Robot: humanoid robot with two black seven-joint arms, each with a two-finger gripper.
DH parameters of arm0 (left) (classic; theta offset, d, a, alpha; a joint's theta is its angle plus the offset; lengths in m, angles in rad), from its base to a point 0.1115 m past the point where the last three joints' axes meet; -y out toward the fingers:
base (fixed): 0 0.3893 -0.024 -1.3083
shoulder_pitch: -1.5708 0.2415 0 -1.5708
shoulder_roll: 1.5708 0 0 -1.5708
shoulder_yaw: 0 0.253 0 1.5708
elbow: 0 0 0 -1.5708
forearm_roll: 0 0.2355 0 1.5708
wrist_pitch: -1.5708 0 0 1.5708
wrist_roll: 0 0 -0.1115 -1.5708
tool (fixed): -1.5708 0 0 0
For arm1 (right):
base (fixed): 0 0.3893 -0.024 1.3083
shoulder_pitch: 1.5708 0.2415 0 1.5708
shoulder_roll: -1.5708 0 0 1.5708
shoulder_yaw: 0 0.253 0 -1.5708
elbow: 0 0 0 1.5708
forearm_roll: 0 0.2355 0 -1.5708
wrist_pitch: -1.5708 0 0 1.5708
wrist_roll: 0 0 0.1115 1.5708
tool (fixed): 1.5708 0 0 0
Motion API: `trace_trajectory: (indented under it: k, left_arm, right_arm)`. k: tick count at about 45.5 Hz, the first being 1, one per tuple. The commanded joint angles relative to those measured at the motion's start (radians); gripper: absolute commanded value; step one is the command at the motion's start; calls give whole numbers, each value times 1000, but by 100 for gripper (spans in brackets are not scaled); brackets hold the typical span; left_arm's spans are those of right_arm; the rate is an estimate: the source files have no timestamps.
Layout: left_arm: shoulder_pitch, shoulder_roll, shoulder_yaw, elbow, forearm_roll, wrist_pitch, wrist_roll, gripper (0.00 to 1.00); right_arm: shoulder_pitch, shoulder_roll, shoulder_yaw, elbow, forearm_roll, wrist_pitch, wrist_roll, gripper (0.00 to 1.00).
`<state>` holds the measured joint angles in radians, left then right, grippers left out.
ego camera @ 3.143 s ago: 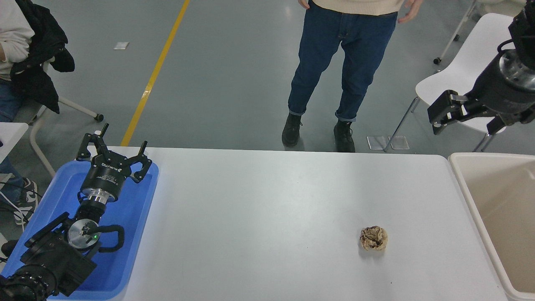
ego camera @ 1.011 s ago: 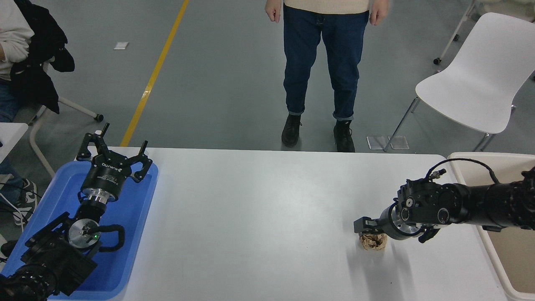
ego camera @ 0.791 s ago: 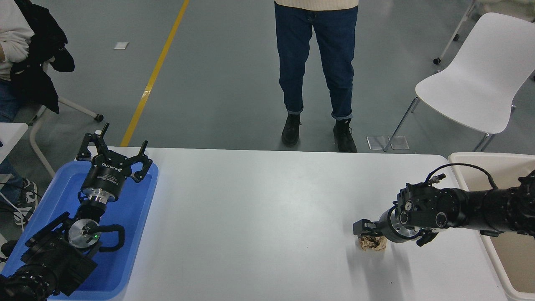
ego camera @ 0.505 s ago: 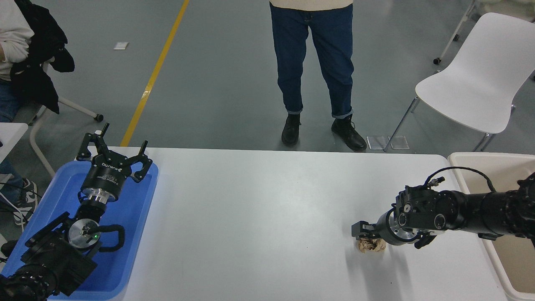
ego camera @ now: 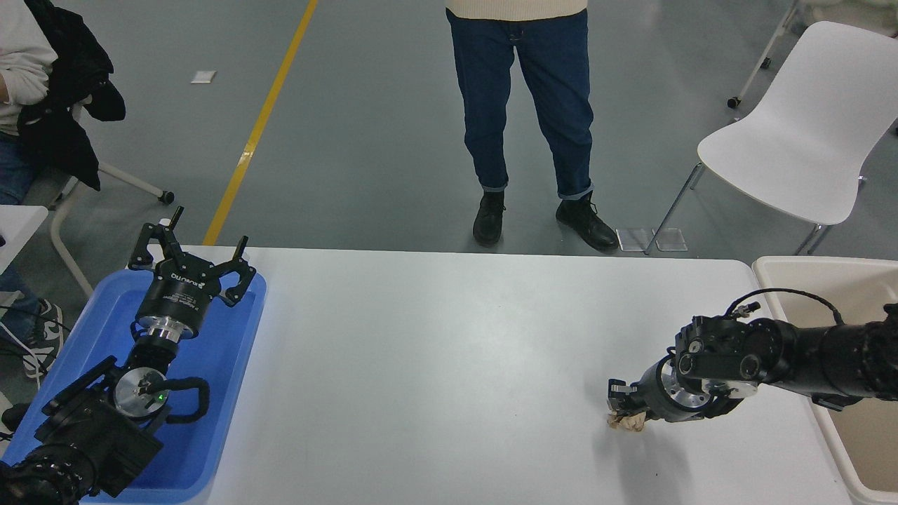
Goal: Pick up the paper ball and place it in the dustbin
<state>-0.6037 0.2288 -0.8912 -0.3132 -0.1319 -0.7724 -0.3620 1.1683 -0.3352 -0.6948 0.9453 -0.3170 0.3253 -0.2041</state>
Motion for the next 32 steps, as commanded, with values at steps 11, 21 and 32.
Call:
trace_trajectory:
  k: [11, 21, 32]
  left_arm:
    - [-1, 0, 0, 0, 0, 1, 2, 100]
    - [-1, 0, 0, -1, 0, -1, 2, 100]
    - [-1, 0, 0, -1, 0, -1, 2, 100]
  right_arm:
    - [270, -99, -201, 249, -19, 159, 2, 0]
    - [557, -105, -269, 546, -99, 175, 2, 0]
    - [778, -110, -227, 581, -88, 460, 3, 0]
